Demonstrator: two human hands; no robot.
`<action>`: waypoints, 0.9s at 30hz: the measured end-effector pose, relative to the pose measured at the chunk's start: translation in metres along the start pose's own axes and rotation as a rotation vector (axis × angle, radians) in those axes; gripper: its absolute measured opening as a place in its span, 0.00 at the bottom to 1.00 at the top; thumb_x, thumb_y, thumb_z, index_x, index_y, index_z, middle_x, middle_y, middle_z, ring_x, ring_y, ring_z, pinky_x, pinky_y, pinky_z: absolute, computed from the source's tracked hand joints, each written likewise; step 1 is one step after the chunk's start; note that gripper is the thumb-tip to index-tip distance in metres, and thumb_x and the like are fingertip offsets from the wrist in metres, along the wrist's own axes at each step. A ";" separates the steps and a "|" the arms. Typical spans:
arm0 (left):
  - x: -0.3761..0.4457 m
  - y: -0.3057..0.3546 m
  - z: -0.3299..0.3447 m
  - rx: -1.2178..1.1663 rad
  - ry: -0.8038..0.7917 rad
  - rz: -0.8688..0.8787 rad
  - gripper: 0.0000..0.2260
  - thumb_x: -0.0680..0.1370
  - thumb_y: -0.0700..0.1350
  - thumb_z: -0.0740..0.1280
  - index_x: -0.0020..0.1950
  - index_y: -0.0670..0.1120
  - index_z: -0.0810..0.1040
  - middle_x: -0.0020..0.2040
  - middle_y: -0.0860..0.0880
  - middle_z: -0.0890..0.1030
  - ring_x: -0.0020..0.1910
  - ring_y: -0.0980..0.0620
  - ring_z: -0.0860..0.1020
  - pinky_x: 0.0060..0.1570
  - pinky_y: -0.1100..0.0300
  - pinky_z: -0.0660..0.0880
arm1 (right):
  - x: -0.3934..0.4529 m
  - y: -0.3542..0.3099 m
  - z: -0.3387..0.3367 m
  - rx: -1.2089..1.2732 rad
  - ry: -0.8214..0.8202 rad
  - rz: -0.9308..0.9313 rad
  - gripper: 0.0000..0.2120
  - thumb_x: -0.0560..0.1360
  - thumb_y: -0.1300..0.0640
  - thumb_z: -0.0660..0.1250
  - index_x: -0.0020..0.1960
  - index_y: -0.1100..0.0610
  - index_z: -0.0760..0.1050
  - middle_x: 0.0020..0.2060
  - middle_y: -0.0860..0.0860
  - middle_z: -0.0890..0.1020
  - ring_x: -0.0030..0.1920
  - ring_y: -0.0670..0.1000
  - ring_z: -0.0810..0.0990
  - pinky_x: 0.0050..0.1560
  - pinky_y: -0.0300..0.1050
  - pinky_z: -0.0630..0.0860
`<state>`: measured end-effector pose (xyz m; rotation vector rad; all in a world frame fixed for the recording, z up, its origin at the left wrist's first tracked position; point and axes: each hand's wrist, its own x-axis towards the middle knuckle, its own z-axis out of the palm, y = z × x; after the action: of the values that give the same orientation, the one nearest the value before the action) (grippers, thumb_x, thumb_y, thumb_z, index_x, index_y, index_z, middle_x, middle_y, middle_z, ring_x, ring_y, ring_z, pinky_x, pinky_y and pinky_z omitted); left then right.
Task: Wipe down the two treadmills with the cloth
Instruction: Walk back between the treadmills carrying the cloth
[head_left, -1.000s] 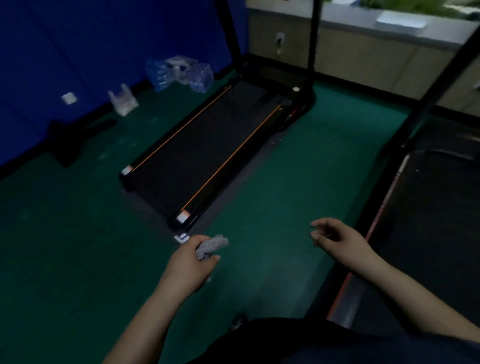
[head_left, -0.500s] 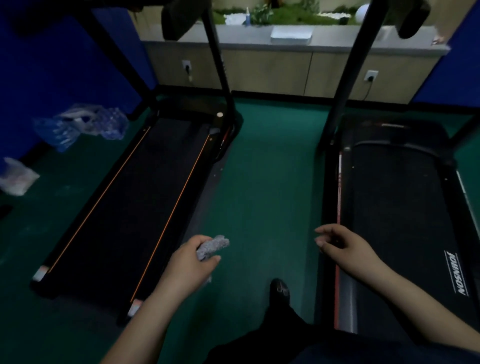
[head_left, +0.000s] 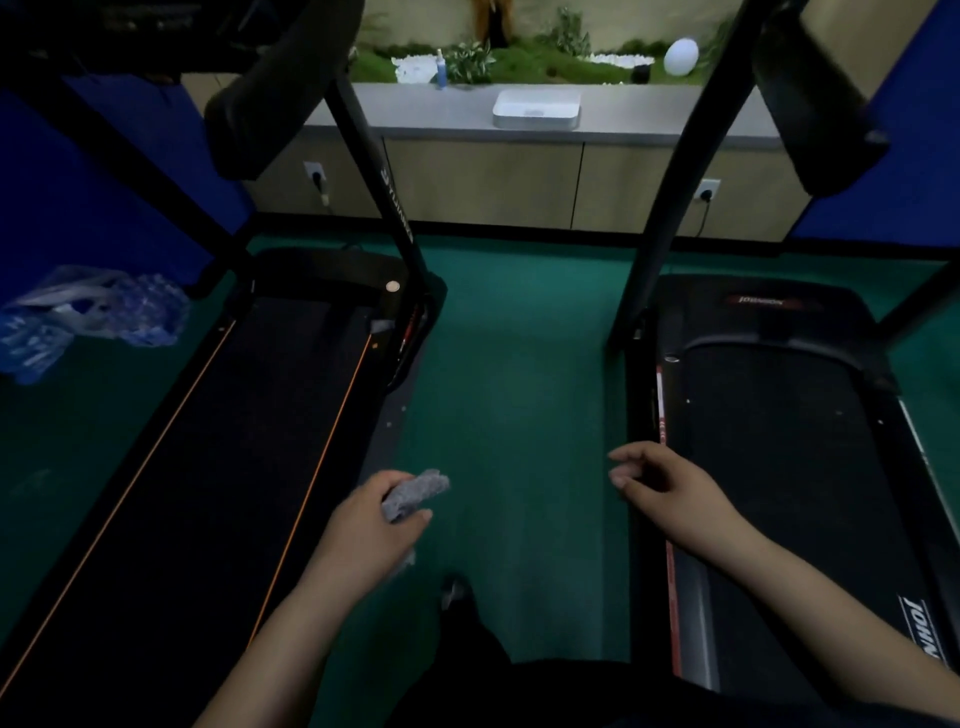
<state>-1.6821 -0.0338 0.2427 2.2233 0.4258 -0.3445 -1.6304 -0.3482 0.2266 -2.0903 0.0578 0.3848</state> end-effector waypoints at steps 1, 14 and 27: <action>0.018 0.002 -0.004 0.003 -0.013 -0.005 0.11 0.75 0.47 0.71 0.55 0.54 0.75 0.49 0.54 0.80 0.45 0.57 0.79 0.40 0.61 0.74 | 0.018 -0.003 0.001 0.005 0.006 0.001 0.10 0.74 0.58 0.70 0.51 0.44 0.76 0.45 0.46 0.83 0.48 0.46 0.81 0.53 0.39 0.75; 0.297 0.085 -0.078 0.055 -0.160 0.110 0.12 0.75 0.46 0.71 0.57 0.54 0.75 0.50 0.55 0.80 0.47 0.58 0.78 0.41 0.63 0.72 | 0.247 -0.078 -0.007 0.043 0.199 0.071 0.11 0.73 0.59 0.70 0.49 0.45 0.76 0.43 0.47 0.83 0.47 0.50 0.82 0.54 0.48 0.77; 0.527 0.183 -0.081 0.014 -0.186 0.155 0.06 0.76 0.53 0.69 0.42 0.54 0.79 0.35 0.54 0.82 0.36 0.54 0.80 0.37 0.58 0.75 | 0.470 -0.100 -0.065 0.085 0.232 0.149 0.09 0.74 0.60 0.70 0.49 0.47 0.77 0.42 0.47 0.83 0.47 0.47 0.82 0.51 0.36 0.73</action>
<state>-1.1210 0.0174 0.2165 2.1983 0.1510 -0.4671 -1.1490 -0.2969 0.2020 -2.0439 0.3628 0.2225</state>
